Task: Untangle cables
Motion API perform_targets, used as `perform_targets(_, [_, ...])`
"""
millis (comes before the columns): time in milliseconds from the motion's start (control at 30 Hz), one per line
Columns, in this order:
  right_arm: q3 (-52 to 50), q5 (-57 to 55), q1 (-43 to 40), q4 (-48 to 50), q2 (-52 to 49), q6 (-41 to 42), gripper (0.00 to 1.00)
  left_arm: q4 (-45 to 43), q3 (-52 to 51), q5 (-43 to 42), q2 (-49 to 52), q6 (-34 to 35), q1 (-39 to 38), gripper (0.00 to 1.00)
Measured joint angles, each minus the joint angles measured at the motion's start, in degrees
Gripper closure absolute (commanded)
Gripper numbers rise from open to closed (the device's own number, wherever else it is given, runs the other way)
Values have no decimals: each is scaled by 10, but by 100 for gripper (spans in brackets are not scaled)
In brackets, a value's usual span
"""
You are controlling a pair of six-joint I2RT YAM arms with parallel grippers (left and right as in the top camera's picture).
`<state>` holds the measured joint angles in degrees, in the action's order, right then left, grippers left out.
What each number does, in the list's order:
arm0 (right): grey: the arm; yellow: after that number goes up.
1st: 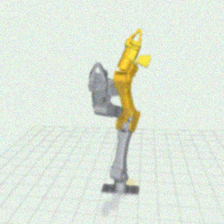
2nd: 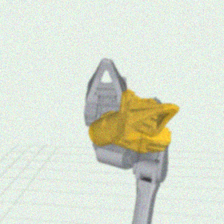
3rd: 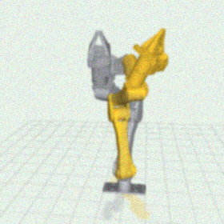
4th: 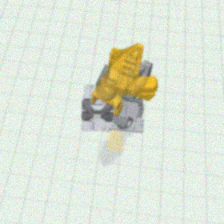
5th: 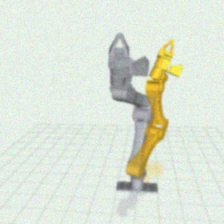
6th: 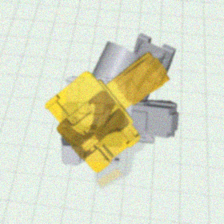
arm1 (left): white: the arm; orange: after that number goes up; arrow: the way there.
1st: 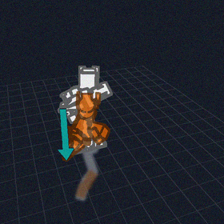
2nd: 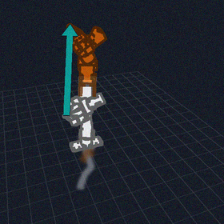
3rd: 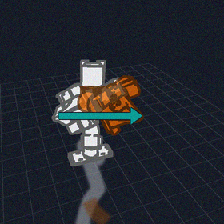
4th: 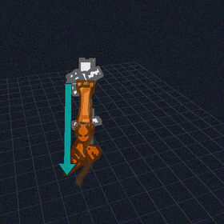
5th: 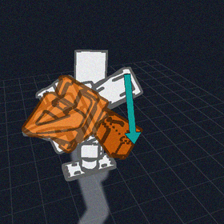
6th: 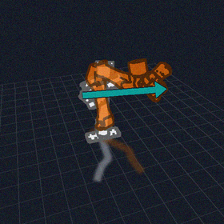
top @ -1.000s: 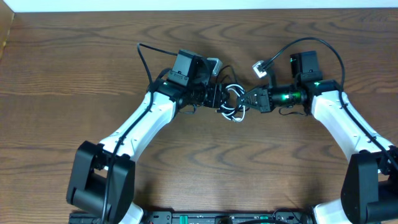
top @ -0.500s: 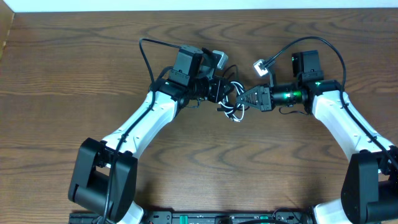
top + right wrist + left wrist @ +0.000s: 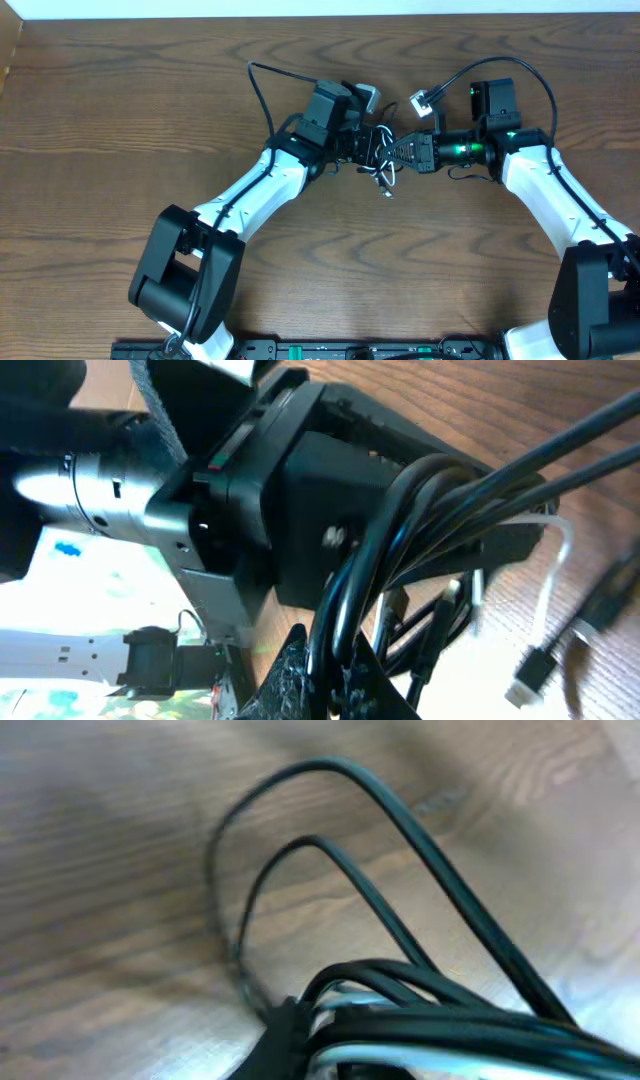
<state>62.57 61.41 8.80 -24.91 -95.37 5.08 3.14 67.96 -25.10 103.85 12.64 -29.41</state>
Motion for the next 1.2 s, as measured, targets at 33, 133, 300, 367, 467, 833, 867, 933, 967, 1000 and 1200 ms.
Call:
perform_targets(33, [0, -2, 0, 0, 0, 0, 99, 0, 0, 12, 0, 10, -1, 92])
perform_targets(133, [0, -13, 0, 3, 0, 1, 99, -2, 0, 44, 0, 39, -7, 92])
perform_targets(300, [0, -36, 0, 3, 0, 6, 99, 4, 0, 88, 0, 81, -12, 92])
perform_targets(367, [0, -66, 1, 2, 0, 22, 99, 23, 0, 114, 0, 109, -13, 92])
perform_targets(467, [0, -139, 2, -6, 0, 59, 99, 61, 0, 140, -6, 141, -10, 93])
perform_targets(833, [0, -373, 2, -12, 1, 131, 98, 129, 0, 68, -120, 141, 35, 93])
perform_targets(867, [0, -389, 2, -16, 2, 132, 98, 131, 0, 53, -131, 140, 35, 93])
perform_targets(933, [0, -419, 2, -24, 4, 135, 97, 134, 0, 31, -147, 139, 35, 93])
perform_targets(967, [0, -448, 2, -32, 5, 137, 96, 136, 0, 22, -155, 139, 35, 93])
perform_targets(1000, [0, -464, 2, -36, 6, 139, 95, 136, 0, 18, -160, 138, 35, 93])
perform_targets(1200, [1, -621, 2, -71, 7, 150, 55, 138, 0, -2, -200, 136, 49, 93])
